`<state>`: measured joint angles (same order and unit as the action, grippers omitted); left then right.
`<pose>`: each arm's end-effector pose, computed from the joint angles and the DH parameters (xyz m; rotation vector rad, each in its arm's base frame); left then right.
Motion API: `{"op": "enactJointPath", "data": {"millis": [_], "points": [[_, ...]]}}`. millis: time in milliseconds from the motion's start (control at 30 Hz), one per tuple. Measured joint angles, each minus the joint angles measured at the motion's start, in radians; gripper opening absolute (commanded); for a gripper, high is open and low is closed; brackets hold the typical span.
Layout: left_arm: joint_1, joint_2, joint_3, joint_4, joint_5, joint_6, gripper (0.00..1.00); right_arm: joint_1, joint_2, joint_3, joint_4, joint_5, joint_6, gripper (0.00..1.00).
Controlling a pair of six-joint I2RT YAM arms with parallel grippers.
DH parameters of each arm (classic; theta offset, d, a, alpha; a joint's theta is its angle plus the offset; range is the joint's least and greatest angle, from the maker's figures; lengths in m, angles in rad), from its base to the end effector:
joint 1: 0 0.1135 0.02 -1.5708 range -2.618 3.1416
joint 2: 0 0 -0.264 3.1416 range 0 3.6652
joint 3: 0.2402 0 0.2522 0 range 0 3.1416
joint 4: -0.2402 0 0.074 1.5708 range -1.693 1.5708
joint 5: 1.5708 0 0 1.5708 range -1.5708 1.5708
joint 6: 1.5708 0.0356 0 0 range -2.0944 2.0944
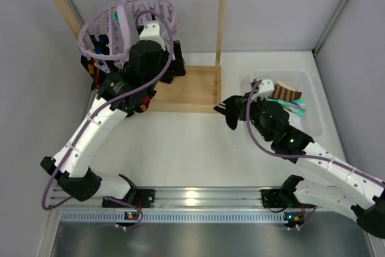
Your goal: Remove the socks clipped to the hanger
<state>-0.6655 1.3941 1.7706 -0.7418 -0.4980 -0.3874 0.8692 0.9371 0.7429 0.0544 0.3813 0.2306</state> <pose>0.2289 -0.1581 0.4816 -0.0648 1.8958 -0.2353 0.1532 0.1607 0.3229 -0.2631 1.7050 0.4928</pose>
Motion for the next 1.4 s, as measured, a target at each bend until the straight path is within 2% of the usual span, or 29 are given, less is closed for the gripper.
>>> {"op": "enactJointPath", "data": {"millis": [100,233,367,433,467,500,533,633,700,833,900,1033,1100,1200,1300,1400], "points": [[0.001,-0.069,-0.050,0.000,0.157,-0.006,0.98,-0.174,-0.069,0.062,-0.168,0.020,0.017,0.00],[-0.001,-0.186,-0.159,0.004,0.298,-0.007,0.98,-0.393,-0.057,0.165,-0.304,0.010,0.013,0.00],[-0.001,-0.325,-0.277,0.000,0.357,-0.003,0.98,-0.590,0.082,0.273,-0.365,-0.036,-0.007,0.00],[-0.001,-0.402,-0.330,-0.002,0.372,0.001,0.98,-0.648,0.170,0.307,-0.378,-0.050,-0.016,0.00],[-0.001,-0.444,-0.351,-0.004,0.372,0.005,0.98,-0.679,0.229,0.317,-0.386,-0.064,-0.021,0.08],[-0.001,-0.485,-0.372,-0.003,0.369,0.011,0.98,-0.695,0.264,0.321,-0.393,-0.070,-0.023,0.30],[-0.001,-0.530,-0.390,-0.005,0.358,0.018,0.98,-0.716,0.309,0.325,-0.410,-0.082,-0.021,0.74],[-0.001,-0.655,-0.441,-0.005,0.303,0.038,0.98,-0.748,0.402,0.337,-0.465,-0.114,-0.038,0.77],[-0.001,-0.723,-0.465,-0.005,0.249,0.050,0.98,-0.748,0.408,0.337,-0.488,-0.135,-0.039,0.79],[-0.001,-0.801,-0.516,0.002,0.134,0.064,0.98,-0.711,0.320,0.337,-0.476,-0.185,-0.033,0.86],[-0.001,-0.821,-0.550,0.001,0.072,0.068,0.98,-0.656,0.242,0.307,-0.400,-0.227,-0.025,0.86],[-0.001,-0.850,-0.587,-0.004,-0.041,0.063,0.98,-0.415,0.111,0.176,-0.118,-0.406,-0.003,0.85],[-0.001,-0.866,-0.591,-0.005,-0.084,0.048,0.98,-0.309,0.130,0.158,-0.016,-0.455,-0.002,0.85],[-0.001,-0.907,-0.598,-0.003,-0.135,0.020,0.98,-0.128,0.266,0.164,0.148,-0.450,-0.023,0.88],[-0.001,-0.946,-0.603,-0.003,-0.154,0.006,0.98,0.004,0.412,0.205,0.210,-0.467,-0.090,0.92],[-0.001,-0.962,-0.603,-0.003,-0.146,0.002,0.98,0.074,0.562,0.306,0.246,-0.516,-0.146,0.91]]}}
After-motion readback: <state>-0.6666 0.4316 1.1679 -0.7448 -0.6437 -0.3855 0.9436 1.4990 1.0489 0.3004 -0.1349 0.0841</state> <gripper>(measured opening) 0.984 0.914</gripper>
